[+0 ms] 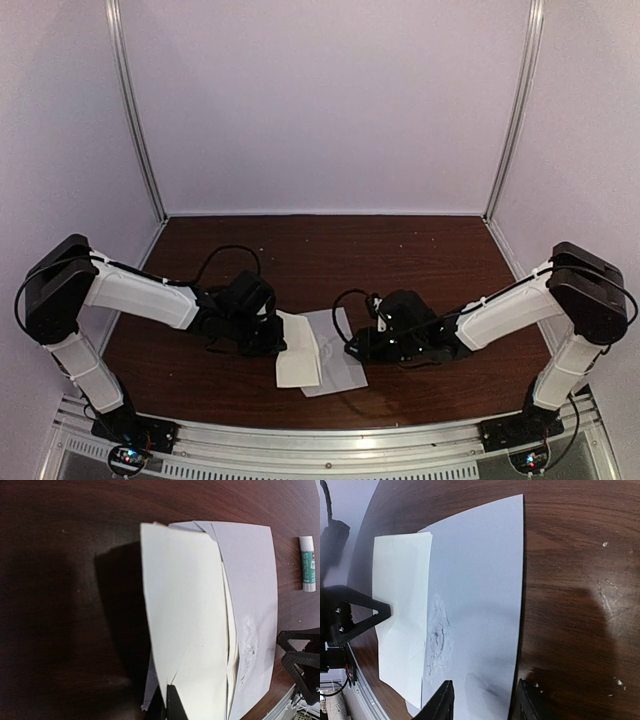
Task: Place the letter into the envelope and seal it
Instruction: Place the letter in the envelope.
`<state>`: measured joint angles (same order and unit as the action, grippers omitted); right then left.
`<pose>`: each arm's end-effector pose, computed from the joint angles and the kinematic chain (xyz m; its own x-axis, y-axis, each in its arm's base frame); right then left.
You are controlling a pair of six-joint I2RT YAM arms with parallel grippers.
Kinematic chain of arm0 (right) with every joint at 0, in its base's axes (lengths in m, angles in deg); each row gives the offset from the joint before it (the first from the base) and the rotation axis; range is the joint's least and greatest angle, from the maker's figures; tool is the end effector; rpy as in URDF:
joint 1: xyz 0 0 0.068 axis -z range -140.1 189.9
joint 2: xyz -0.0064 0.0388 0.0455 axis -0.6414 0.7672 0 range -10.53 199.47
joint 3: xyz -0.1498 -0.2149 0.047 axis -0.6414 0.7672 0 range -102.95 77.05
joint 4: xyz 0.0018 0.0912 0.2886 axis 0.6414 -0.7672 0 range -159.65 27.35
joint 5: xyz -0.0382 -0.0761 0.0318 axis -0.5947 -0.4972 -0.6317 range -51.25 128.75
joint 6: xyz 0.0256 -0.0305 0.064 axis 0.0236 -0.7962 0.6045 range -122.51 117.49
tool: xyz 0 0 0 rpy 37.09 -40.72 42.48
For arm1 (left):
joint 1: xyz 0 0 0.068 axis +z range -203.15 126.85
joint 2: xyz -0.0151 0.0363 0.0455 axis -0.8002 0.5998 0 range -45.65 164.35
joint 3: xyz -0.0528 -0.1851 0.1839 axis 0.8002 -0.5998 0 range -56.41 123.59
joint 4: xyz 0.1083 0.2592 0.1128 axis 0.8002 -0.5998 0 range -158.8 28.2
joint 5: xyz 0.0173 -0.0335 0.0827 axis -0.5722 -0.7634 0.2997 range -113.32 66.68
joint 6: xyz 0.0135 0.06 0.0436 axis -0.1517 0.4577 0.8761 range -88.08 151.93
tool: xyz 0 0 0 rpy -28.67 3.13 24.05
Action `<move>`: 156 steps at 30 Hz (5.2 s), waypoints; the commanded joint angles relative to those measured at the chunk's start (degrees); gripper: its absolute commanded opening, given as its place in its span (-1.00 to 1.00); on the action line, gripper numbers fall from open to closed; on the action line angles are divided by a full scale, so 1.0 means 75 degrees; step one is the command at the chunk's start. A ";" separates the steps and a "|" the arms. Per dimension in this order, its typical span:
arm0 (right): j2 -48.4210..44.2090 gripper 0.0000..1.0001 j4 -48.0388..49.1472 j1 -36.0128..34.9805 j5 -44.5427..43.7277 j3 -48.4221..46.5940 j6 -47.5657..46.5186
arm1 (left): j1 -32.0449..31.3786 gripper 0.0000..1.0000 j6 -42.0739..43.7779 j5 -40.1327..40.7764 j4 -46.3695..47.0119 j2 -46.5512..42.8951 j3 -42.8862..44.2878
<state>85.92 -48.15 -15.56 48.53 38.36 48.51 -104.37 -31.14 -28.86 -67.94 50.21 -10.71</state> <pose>0.1914 0.2970 0.0633 -0.9299 0.0002 -0.3677 -0.2527 0.7261 0.6394 0.2165 -0.2794 0.0719 -0.9577 -0.2247 -0.1798 -0.0978 0.8417 -0.5310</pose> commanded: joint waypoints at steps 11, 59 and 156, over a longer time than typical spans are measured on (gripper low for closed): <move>0.0314 -0.20 0.1324 -0.0241 0.0882 0.0539 0.0690 | -0.0049 -1.00 -0.0015 0.0132 0.0404 0.0264 0.0233; -0.1394 0.17 -0.0317 -0.0386 -0.0879 0.0439 0.0397 | -0.0201 -0.21 0.0680 0.0397 0.0374 -0.1236 -0.0679; -0.0570 0.19 -0.0040 -0.0392 -0.0663 0.0296 0.0484 | 0.0034 -1.00 -0.0433 -0.0461 0.1745 -0.0990 -0.1051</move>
<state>80.91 -49.94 -18.25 43.86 41.05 51.79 -104.50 -32.78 -31.18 -57.75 43.15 -17.36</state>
